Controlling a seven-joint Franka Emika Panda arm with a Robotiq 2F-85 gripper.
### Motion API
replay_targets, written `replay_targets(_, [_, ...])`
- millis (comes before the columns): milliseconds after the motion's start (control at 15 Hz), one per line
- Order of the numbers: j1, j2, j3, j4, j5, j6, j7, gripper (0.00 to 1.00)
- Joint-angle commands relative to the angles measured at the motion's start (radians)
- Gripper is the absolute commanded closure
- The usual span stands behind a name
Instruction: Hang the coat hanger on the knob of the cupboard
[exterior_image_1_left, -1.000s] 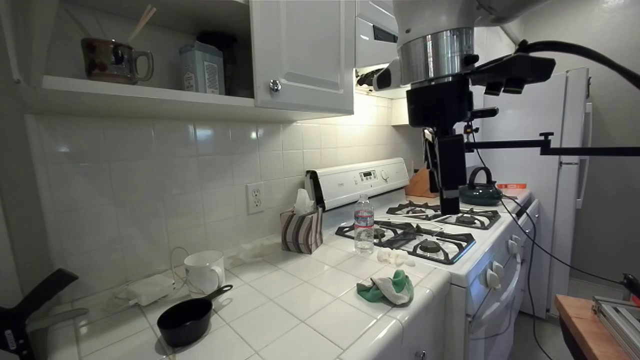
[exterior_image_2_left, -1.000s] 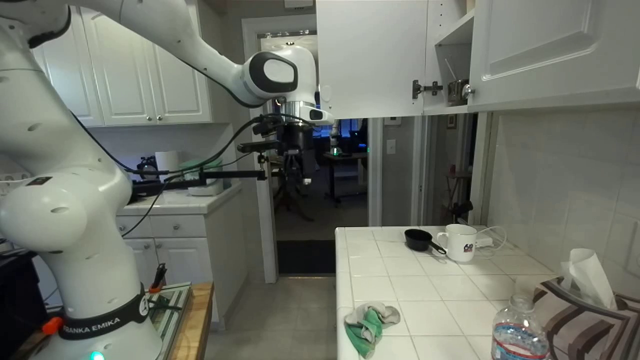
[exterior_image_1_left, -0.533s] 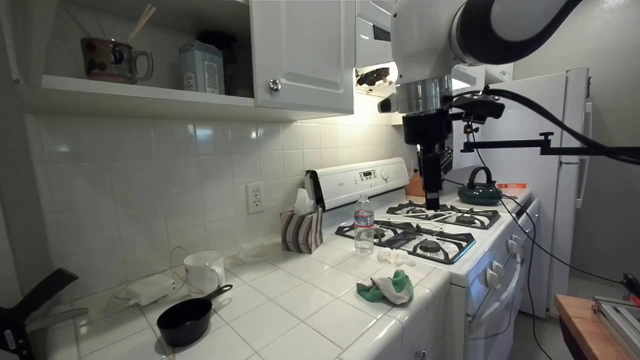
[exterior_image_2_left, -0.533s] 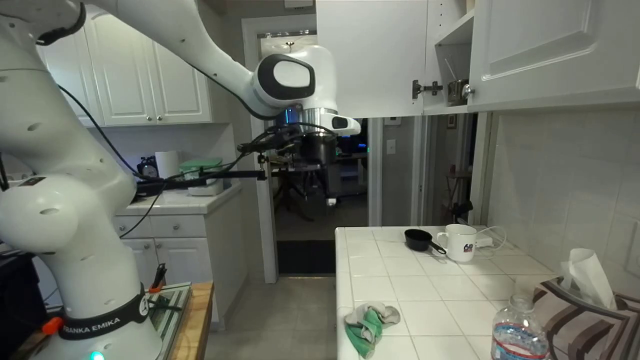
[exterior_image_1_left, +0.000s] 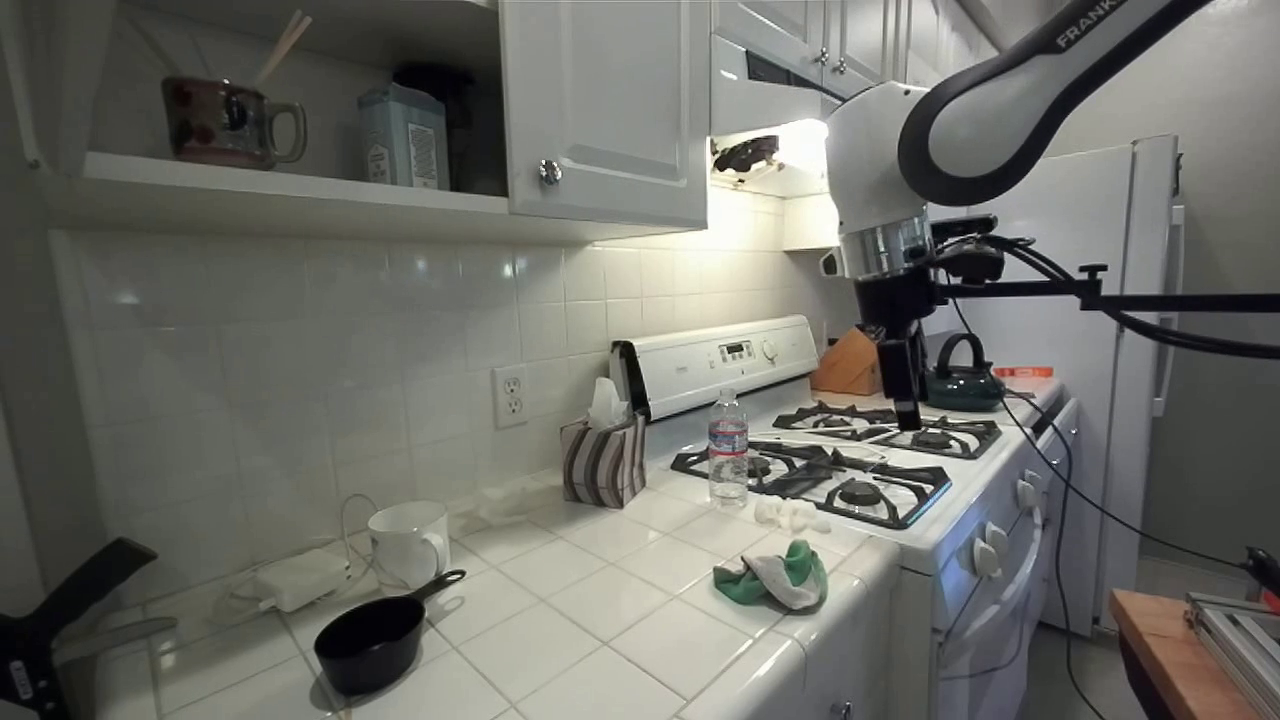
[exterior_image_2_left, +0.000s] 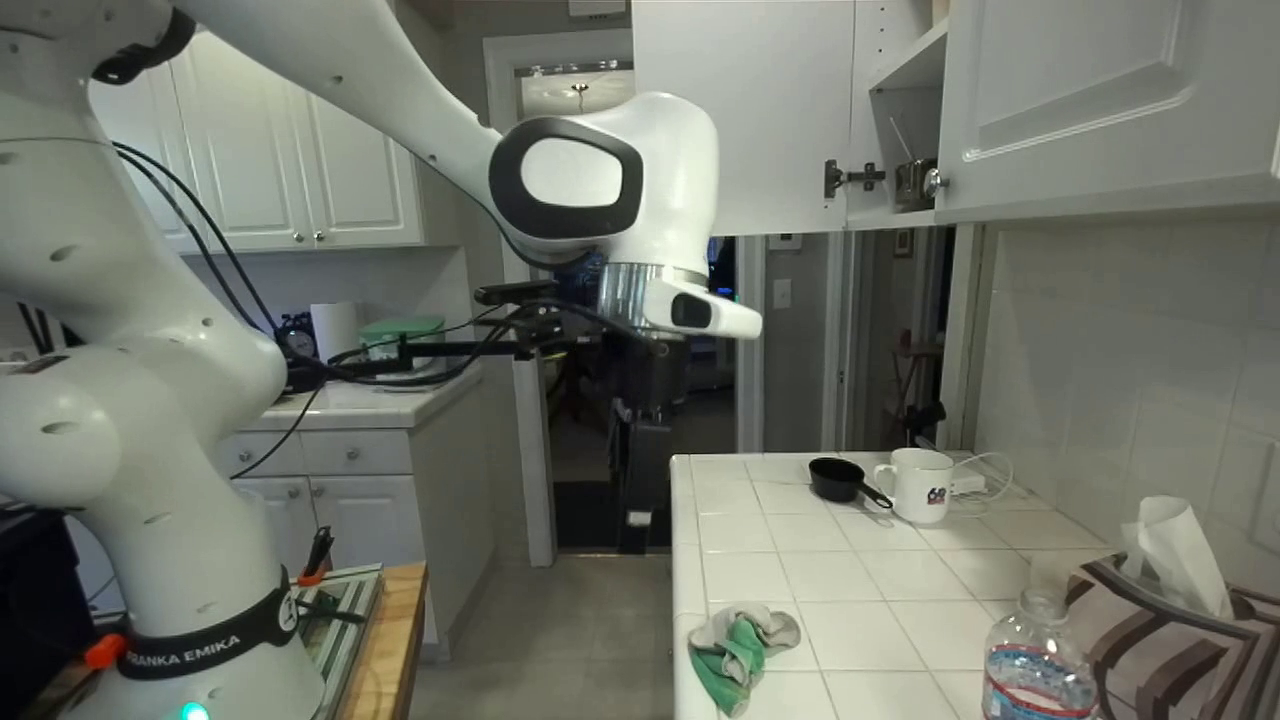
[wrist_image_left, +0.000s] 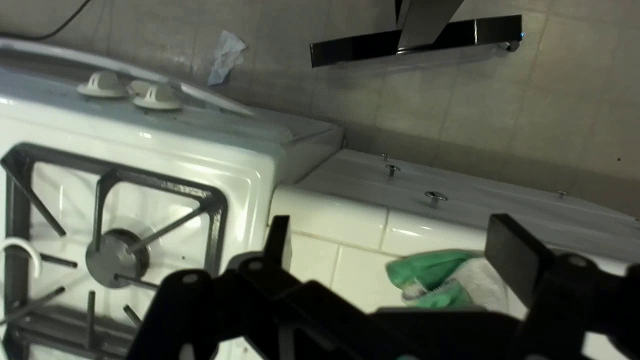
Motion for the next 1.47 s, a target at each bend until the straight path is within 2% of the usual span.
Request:
replay_targets(0, [-0.075, 0.001, -0.071, -0.054, 0.031, 0.036, 0.043, 0.00])
replay_targets(200, [-0.131, 0.028, -0.135, -0.054, 0.066, 0.032, 0.058, 0.00])
replay_targets(267, [-0.115, 0.013, -0.109, -0.048, 0.026, 0.016, 0.032, 0.00])
replay_targets(400, [-0.139, 0.023, -0.134, -0.048, 0.038, 0.016, 0.032, 0.00])
replay_targets(667, [-0.141, 0.021, -0.129, -0.057, 0.032, 0.037, 0.055, 0.00])
replay_targets(1133, [-0.248, 0.203, -0.194, 0.049, 0.003, 0.206, 0.237, 0.00])
replay_targets(1400, [-0.275, 0.309, -0.241, 0.121, 0.022, 0.260, 0.298, 0.00])
